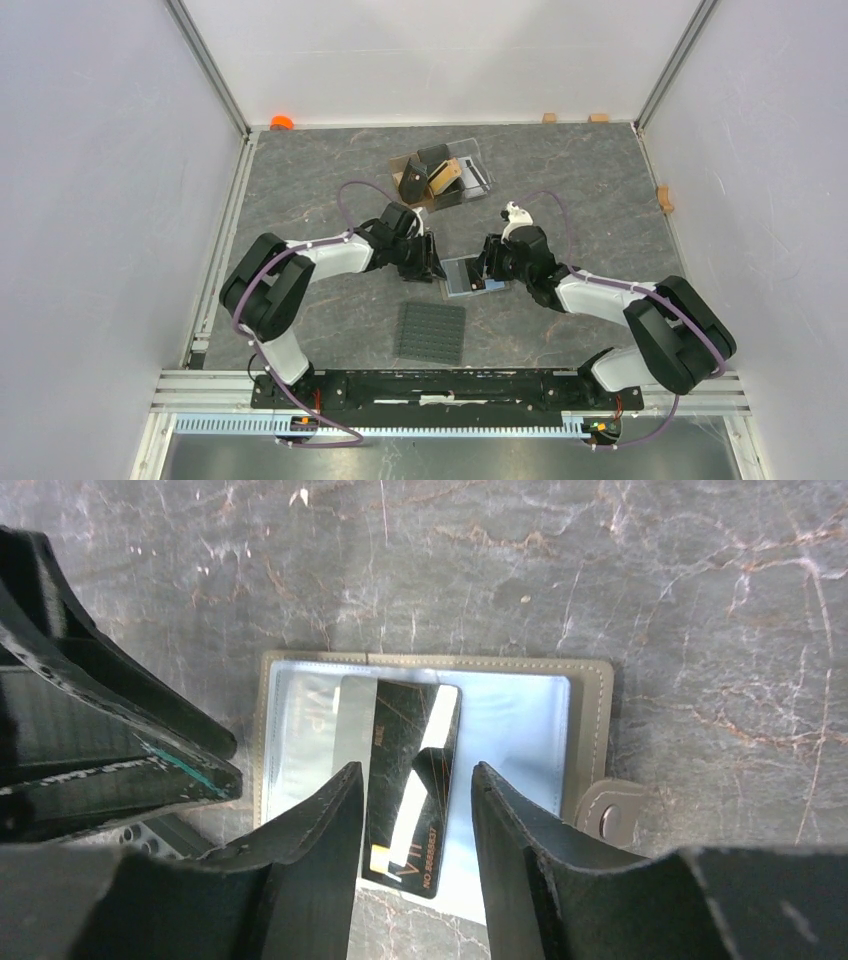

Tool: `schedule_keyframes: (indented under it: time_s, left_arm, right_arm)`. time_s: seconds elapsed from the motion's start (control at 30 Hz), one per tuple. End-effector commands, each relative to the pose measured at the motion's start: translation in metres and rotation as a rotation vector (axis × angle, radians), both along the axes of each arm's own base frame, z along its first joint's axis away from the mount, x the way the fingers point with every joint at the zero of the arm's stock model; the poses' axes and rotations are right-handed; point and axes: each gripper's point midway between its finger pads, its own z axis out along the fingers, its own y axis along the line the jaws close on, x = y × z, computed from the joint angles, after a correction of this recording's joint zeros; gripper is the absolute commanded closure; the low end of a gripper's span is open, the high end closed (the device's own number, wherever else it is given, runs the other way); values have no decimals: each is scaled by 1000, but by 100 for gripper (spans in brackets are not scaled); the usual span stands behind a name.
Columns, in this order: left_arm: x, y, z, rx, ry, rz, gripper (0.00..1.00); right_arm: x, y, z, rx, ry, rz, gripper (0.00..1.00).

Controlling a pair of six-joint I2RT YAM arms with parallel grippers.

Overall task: Put the credit cards into the card holder
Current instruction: Insert the credit card into the card holder.

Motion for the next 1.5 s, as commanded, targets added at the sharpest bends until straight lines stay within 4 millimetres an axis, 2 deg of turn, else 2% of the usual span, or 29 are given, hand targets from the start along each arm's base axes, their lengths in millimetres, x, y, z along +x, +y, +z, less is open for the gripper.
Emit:
schedule_keyframes:
  time_s: [0.0, 0.2, 0.47, 0.9, 1.17, 1.47]
  left_arm:
    - [1, -11, 22, -91, -19, 21, 48]
    - [-4, -22, 10, -155, 36, 17, 49]
    - [-4, -23, 0, -161, 56, 23, 59]
    - [-4, -26, -2, -169, 67, 17, 61]
    - [-2, -28, -3, -173, 66, 17, 60]
    - [3, -35, 5, -206, 47, 3, 61]
  right_arm:
    - [-11, 5, -2, -23, 50, 68, 51]
    - [-20, 10, -11, -2, 102, 101, 51]
    - [-23, 25, -13, 50, 131, 154, 53]
    - [-24, 50, 5, 167, 86, 252, 56]
    - [-27, 60, 9, 219, 85, 299, 57]
    - [-32, 74, 22, 275, 63, 358, 57]
